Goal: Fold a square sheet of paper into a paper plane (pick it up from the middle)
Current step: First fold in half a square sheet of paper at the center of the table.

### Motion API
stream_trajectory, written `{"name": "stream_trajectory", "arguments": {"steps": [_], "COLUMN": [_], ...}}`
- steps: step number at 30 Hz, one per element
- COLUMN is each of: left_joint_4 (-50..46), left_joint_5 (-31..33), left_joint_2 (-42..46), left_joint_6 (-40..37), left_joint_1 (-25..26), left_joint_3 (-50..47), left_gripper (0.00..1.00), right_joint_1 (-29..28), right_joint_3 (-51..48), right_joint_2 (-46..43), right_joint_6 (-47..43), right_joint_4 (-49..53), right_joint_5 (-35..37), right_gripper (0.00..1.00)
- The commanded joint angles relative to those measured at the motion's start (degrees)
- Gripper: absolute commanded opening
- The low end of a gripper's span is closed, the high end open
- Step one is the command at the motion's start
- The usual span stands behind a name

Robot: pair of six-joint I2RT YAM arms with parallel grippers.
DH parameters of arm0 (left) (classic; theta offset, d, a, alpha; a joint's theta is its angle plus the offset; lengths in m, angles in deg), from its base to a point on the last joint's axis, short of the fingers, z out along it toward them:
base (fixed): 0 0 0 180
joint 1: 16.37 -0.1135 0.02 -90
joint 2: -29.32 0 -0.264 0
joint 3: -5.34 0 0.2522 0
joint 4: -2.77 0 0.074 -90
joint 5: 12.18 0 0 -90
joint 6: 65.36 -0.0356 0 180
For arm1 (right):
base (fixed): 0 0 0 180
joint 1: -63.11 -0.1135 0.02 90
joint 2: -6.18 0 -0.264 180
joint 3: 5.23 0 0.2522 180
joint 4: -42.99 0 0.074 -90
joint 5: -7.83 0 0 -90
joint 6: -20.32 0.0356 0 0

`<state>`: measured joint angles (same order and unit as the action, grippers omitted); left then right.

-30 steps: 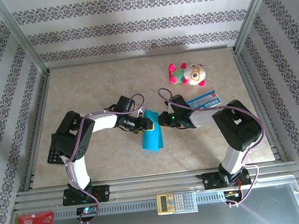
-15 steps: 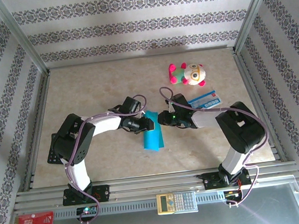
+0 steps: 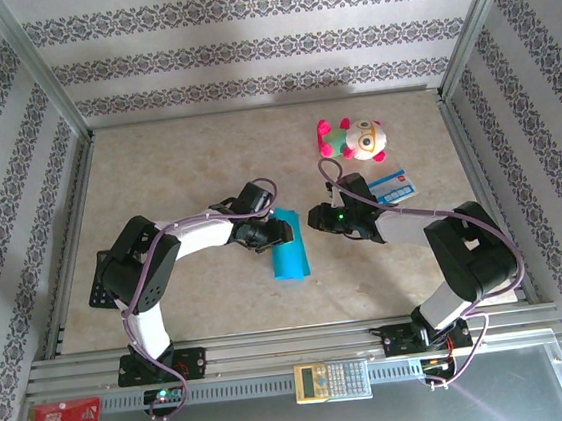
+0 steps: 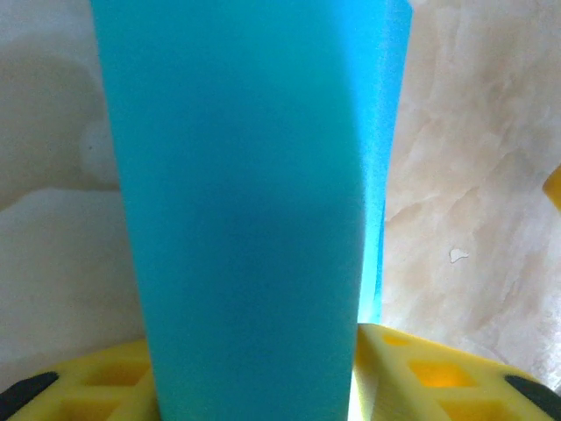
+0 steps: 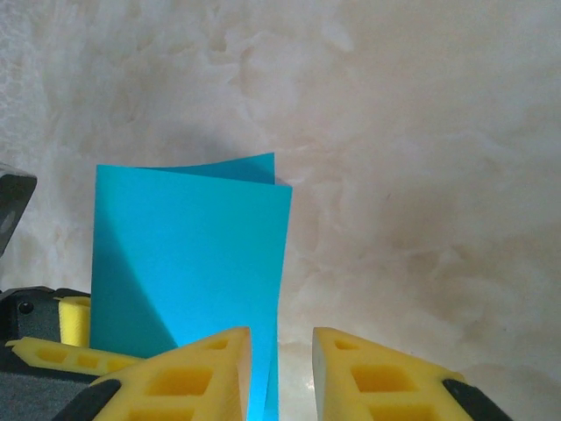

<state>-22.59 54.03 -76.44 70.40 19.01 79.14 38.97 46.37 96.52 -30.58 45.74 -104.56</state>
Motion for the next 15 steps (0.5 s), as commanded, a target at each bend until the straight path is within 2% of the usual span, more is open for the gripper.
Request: {"name": "stream_trajectory", "arguments": {"steps": [1, 12, 15], "left_joint_4": [-5.32, -4.12, -5.02], "left_joint_5": [13.64, 17.12, 18.06], "left_joint_2": [-2.18, -1.12, -1.11], "left_joint_6": [1.52, 2.94, 3.24], "left_joint_1": [-1.53, -1.14, -1.01], "left_joint_3": [-1.18, -2.07, -1.76], "left_gripper": [0.51, 0.51, 0.48], "right_joint_1": [0.06, -1.73, -2.69], "right_joint_3": [-1.32, -5.14, -5.58], "right_joint_2": [-1.48, -4.13, -4.60], "right_joint_6": [0.10, 2.60, 3.69], "right_joint_4": [-0.31, 0.07, 0.02], "right_joint_5": [-2.35, -4.18, -4.67], "right_gripper": [0.26, 0.23, 0.22]}}
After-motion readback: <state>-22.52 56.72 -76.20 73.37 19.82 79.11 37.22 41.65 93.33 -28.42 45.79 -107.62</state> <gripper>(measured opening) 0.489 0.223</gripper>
